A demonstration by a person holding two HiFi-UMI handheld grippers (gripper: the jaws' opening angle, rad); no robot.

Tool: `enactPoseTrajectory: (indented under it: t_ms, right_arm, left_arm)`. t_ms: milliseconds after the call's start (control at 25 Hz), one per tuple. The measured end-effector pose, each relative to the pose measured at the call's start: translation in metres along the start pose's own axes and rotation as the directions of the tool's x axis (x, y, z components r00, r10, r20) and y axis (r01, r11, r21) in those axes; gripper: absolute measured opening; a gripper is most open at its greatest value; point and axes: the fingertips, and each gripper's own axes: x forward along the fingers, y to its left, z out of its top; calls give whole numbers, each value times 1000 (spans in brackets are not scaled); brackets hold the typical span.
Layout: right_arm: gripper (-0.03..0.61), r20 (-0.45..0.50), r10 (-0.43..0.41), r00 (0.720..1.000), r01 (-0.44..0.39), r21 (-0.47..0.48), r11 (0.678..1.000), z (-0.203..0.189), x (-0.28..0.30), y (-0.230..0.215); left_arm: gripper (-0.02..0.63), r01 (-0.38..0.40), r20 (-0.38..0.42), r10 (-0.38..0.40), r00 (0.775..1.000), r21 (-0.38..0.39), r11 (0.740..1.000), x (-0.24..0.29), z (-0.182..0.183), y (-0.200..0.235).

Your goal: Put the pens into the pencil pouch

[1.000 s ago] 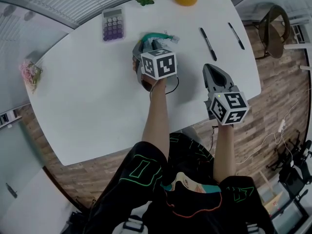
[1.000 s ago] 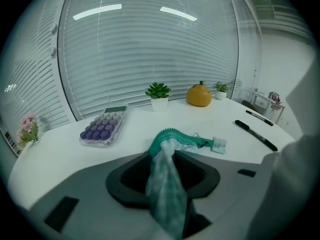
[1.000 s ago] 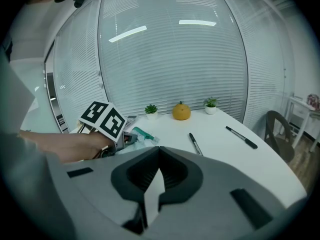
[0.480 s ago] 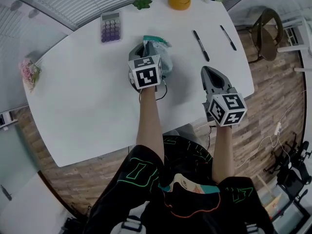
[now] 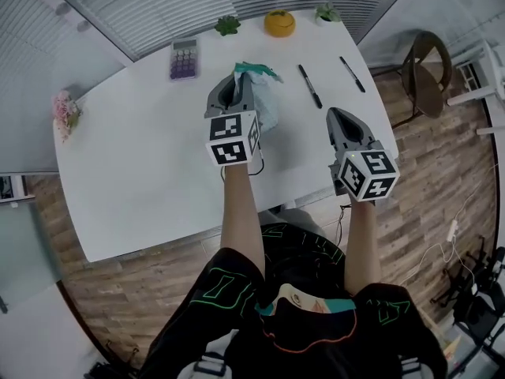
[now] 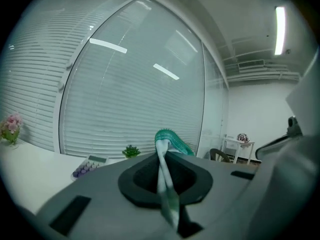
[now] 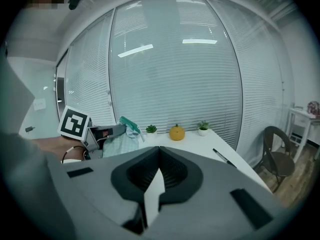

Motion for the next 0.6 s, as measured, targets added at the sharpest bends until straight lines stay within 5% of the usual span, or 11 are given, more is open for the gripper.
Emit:
enactPoseTrajectory:
  t_ms: [320, 480, 600]
  right_arm:
    - [-2, 119, 0, 993, -1, 9, 1000, 31, -39, -32]
    - [-2, 189, -2, 982, -1, 17, 1000, 46, -59, -45]
    - [-2, 253, 5, 967, -8, 13, 1000, 63, -75, -52]
  left_arm:
    - [20, 158, 213, -162, 963, 34, 987, -38, 55, -60]
    - [20, 269, 272, -286, 919, 99, 958, -61, 73, -92]
    - [20, 378, 301, -406, 863, 150, 914, -76, 84, -122]
